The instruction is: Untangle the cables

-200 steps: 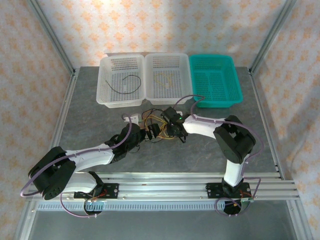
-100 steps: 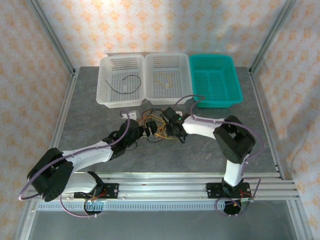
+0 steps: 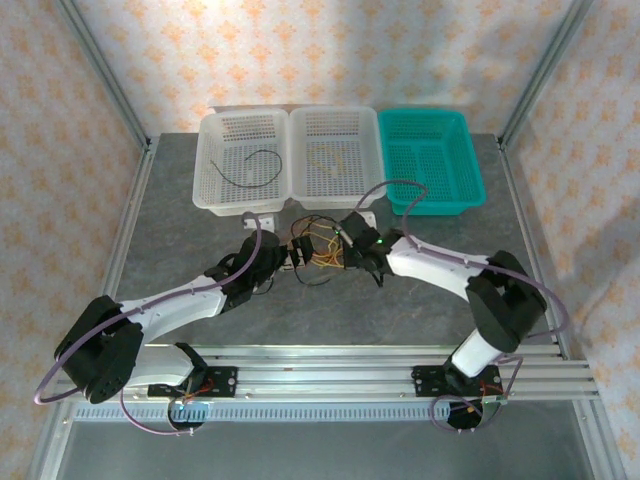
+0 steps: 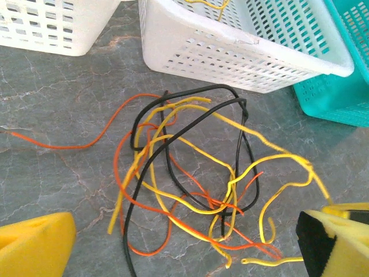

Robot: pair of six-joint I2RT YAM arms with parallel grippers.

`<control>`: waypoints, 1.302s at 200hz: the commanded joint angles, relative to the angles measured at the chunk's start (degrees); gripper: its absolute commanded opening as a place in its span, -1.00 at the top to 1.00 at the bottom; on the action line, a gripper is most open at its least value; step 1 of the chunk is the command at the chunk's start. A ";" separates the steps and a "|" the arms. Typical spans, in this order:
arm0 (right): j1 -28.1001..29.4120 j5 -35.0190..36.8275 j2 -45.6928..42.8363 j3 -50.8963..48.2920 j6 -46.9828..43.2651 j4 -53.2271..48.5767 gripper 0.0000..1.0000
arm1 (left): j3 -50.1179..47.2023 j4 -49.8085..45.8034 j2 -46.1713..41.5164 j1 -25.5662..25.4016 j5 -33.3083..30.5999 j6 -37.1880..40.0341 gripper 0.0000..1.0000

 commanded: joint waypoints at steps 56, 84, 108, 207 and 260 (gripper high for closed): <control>-0.16 0.25 -9.57 -0.51 -9.52 -2.88 1.00 | 5.64 -2.86 6.00 0.78 -2.78 4.25 -0.99; -0.16 1.03 -11.37 0.77 -10.21 -5.46 1.00 | 8.47 -4.34 10.22 1.48 -4.53 4.08 -0.99; -0.16 1.63 -13.28 1.74 -10.43 -7.22 1.00 | 10.65 -6.22 14.05 1.88 -6.65 3.64 -0.99; -0.16 -2.25 -19.46 4.21 -13.03 -11.46 1.00 | 11.48 -4.66 22.51 1.96 -6.54 1.24 -0.99; -0.16 -0.98 -22.49 8.70 -14.18 -14.65 1.00 | 11.18 -3.98 24.35 1.96 -6.27 -0.23 -0.99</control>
